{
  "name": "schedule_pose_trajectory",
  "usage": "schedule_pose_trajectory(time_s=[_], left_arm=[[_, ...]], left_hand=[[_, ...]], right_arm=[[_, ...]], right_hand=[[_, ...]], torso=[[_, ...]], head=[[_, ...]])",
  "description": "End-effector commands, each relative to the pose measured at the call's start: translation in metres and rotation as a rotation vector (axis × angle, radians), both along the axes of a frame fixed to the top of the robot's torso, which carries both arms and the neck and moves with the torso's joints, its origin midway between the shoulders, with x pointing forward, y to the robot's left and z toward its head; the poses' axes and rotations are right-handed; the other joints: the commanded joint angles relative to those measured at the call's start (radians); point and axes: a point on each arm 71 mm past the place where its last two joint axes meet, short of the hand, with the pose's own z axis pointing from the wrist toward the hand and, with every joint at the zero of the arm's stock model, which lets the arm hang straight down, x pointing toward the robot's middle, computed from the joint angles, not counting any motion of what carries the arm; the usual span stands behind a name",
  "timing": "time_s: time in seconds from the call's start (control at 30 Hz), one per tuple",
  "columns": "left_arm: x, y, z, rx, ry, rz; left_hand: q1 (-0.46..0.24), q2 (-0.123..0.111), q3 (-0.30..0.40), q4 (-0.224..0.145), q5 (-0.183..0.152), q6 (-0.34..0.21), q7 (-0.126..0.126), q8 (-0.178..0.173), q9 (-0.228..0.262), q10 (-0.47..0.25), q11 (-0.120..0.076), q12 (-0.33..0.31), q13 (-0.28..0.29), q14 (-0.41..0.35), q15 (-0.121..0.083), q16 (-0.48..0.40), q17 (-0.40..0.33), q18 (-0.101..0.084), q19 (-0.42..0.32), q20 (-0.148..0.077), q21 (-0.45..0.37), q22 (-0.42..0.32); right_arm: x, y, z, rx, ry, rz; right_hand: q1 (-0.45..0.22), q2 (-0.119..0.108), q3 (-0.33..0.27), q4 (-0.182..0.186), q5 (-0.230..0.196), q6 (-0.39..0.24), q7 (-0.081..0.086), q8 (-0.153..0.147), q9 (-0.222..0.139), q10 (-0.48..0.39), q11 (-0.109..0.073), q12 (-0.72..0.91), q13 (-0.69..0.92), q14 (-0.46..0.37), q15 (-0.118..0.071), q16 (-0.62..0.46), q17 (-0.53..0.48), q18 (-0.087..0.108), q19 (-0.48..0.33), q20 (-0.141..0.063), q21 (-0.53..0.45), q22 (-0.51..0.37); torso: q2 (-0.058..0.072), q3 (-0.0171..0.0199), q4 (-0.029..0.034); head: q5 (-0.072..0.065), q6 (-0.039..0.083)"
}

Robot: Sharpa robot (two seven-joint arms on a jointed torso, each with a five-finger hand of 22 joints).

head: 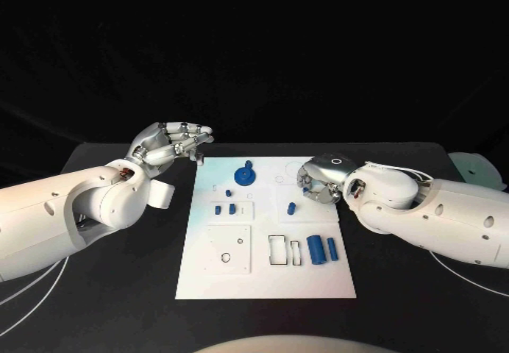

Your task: Assemble the parts on the task board

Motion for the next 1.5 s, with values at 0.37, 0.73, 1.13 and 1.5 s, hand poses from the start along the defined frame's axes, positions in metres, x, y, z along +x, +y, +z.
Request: schedule_pose_trajectory(time_s=[0.37, 0.73, 1.13, 1.5], left_arm=[[0.000, 0.001, 0.000, -0.005, 0.013, 0.004], [0.000, 0.002, -0.002, 0.007, 0.034, 0.012], [0.000, 0.002, -0.003, 0.011, 0.046, 0.005], [0.000, 0.002, -0.004, 0.013, 0.051, 0.004]], left_hand=[[-0.003, -0.001, 0.004, 0.003, -0.007, -0.011, 0.004, -0.004, -0.002, -0.004, 0.006, 0.004, 0.001, 0.002, -0.005, -0.004, -0.003, 0.015, 0.003, -0.001, -0.007, -0.002], [0.005, -0.003, 0.009, -0.005, -0.005, -0.021, 0.009, -0.007, -0.004, -0.016, 0.010, 0.005, 0.000, -0.001, -0.002, -0.007, -0.006, 0.014, 0.004, 0.001, -0.010, -0.005], [0.006, -0.004, 0.014, -0.009, -0.004, -0.032, 0.015, -0.011, -0.006, -0.029, 0.016, 0.006, -0.001, -0.009, 0.002, -0.014, -0.010, 0.014, 0.001, 0.004, -0.015, -0.008], [0.003, -0.006, 0.014, -0.010, -0.005, -0.038, 0.018, -0.012, -0.007, -0.036, 0.019, 0.008, -0.002, -0.013, 0.005, -0.017, -0.012, 0.014, -0.002, 0.006, -0.019, -0.010]], right_arm=[[-0.003, 0.002, -0.013, -0.082, 0.032, -0.009], [-0.006, 0.002, -0.013, -0.090, -0.006, -0.002], [-0.010, 0.003, -0.008, -0.034, -0.048, 0.005], [-0.012, 0.000, 0.000, 0.020, -0.085, 0.001]], right_hand=[[0.013, 0.034, 0.062, -0.068, -0.010, 0.053, -0.012, 0.024, 0.013, 0.058, -0.017, -0.017, -0.009, 0.048, -0.023, 0.019, 0.039, -0.029, 0.062, -0.018, 0.046, 0.212], [0.007, 0.049, 0.082, -0.109, -0.009, 0.075, -0.017, 0.034, 0.023, 0.086, -0.024, -0.026, -0.007, 0.049, -0.029, 0.020, 0.042, -0.031, 0.065, -0.023, 0.056, 0.218], [-0.002, 0.053, 0.091, -0.119, -0.009, 0.078, -0.018, 0.036, 0.026, 0.092, -0.025, -0.034, -0.008, 0.050, -0.031, 0.021, 0.043, -0.033, 0.069, -0.024, 0.065, 0.222], [-0.008, 0.052, 0.092, -0.122, -0.010, 0.079, -0.018, 0.036, 0.027, 0.094, -0.025, -0.036, -0.009, 0.050, -0.031, 0.021, 0.043, -0.033, 0.070, -0.025, 0.066, 0.223]], torso=[[0.000, -0.0005, 0.0004], [-0.002, -0.0012, 0.0004], [-0.002, -0.0010, 0.0015], [-0.003, -0.0007, -0.0007]], head=[[-0.007, -0.007], [-0.014, -0.007], [-0.018, -0.005], [-0.017, 0.000]])
